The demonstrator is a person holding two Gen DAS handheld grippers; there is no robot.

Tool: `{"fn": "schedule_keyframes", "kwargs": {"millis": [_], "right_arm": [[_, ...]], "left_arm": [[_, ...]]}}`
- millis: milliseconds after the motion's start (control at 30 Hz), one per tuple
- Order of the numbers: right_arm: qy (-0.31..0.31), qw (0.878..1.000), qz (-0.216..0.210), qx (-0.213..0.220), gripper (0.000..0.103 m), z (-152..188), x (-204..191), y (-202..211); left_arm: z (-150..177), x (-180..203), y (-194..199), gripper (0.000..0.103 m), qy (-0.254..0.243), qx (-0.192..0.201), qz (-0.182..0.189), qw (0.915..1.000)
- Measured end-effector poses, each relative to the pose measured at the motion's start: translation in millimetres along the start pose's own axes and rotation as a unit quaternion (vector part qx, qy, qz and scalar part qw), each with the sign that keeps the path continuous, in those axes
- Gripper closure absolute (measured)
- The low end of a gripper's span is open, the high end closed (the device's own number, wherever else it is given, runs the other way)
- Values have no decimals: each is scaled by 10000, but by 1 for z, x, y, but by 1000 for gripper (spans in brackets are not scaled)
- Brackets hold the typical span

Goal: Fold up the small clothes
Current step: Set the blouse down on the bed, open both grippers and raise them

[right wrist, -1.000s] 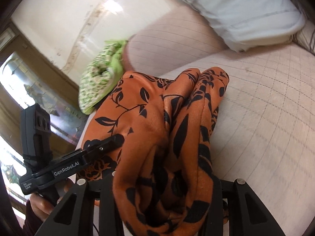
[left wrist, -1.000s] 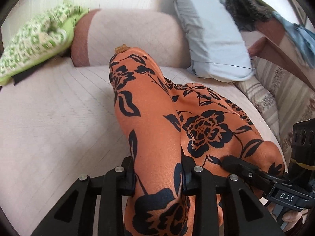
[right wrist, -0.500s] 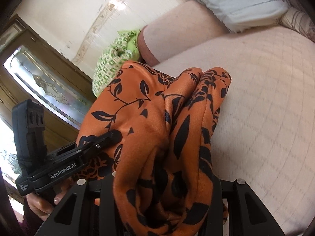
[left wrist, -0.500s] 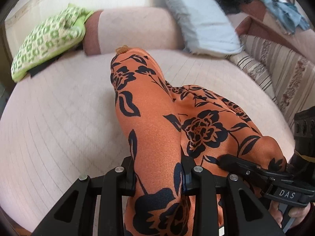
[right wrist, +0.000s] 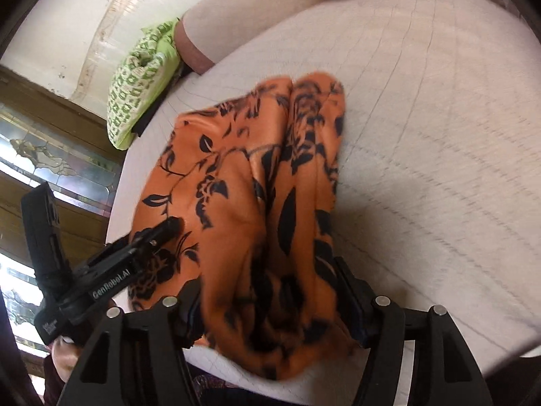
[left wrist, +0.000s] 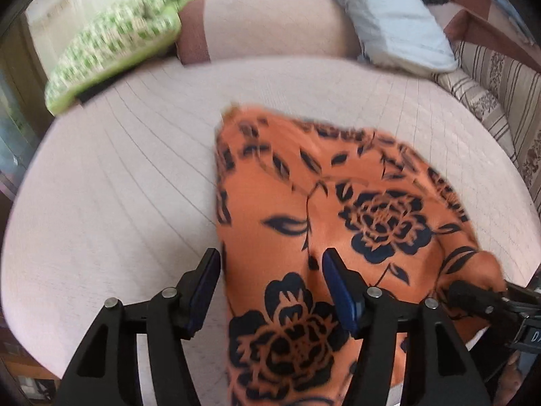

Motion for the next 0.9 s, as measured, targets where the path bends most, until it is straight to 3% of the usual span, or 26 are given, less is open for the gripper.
{"fn": "schedule_keyframes", "kwargs": {"millis": [167, 300, 533, 600, 667, 900], "right_arm": [[218, 9973, 209, 665, 35, -5, 6, 59], [309, 9907, 311, 1286, 35, -16, -3, 107], [768, 9652, 442, 2462, 35, -17, -42, 194], [868, 9571, 454, 2727, 35, -14, -52, 213], [1014, 9474, 481, 2998, 35, -9, -63, 233], [1362, 9257, 390, 3508, 34, 6, -100, 263]], "left_arm": [[-14, 20, 62, 18, -293, 713, -357, 9964], [-25, 37, 116, 16, -476, 1253, -511, 9897], [-36, 36, 195, 15, -355, 1858, -734, 9792], [-35, 33, 211, 5, -271, 2014, -815, 9757], [-35, 28, 225, 4, -177, 2208, -927, 9707], [-34, 20, 250, 3, -55, 2433, -1237, 9620]]}}
Point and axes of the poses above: each gripper's, at about its wrist camera, not at the fingertips, and y roughly against the way its jaws point, x to its right, z to its underside, the point moved 3 cm from there along -y, roughly the way its jaws point, and after that the axes turned 11 degrees about z, right-handed, at the moved point
